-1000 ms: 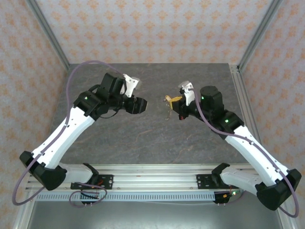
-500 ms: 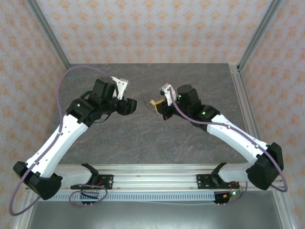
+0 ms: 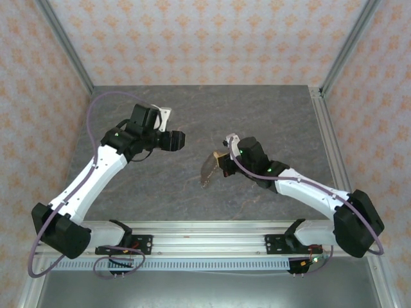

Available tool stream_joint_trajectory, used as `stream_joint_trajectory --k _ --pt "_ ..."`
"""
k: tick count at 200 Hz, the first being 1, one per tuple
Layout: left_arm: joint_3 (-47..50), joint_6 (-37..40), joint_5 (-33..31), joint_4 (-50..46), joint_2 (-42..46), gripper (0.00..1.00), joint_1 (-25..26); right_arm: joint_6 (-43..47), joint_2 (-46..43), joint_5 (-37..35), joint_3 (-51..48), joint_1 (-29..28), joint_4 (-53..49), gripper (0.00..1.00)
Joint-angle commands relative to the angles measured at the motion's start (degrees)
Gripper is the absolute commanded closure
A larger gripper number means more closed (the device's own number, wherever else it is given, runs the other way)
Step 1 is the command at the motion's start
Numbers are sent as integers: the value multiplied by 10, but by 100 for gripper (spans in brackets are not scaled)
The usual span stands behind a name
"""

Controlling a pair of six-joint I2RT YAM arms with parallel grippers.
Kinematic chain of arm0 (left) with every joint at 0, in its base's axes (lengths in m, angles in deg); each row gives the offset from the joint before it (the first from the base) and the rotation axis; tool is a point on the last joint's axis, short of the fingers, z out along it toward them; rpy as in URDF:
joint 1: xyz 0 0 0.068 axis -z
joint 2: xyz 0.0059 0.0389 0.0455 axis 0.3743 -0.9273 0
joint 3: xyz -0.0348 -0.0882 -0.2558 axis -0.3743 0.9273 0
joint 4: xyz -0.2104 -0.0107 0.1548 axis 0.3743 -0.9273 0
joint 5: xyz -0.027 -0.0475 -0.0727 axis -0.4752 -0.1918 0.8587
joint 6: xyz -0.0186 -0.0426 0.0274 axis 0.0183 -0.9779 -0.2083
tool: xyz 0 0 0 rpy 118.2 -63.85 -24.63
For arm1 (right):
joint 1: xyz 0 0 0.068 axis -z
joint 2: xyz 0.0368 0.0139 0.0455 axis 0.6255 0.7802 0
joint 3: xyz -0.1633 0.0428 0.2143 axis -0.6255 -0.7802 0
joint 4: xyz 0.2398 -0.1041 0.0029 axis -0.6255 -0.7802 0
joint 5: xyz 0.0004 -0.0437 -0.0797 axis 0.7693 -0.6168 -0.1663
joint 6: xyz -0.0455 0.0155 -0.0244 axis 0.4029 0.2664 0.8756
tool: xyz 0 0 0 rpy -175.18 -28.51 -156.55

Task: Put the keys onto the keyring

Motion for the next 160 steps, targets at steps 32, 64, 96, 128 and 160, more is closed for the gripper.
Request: stream_joint_trajectory --k 32,64,96,128,160 --pt "-22 -10 33 38 -36 27 -2 -79 -34 -140 -70 44 1 100" --pt "-24 -6 24 39 -53 20 -2 -102 -31 -149 -109 90 17 100" --pt "18 -13 -42 56 -33 0 3 -99 18 -129 -98 111 41 85" --pt "79 -23 -124 84 11 0 5 -115 56 -129 -106 130 84 69" --pt "132 -38 -226 105 67 0 5 -98 23 -157 -104 135 81 48"
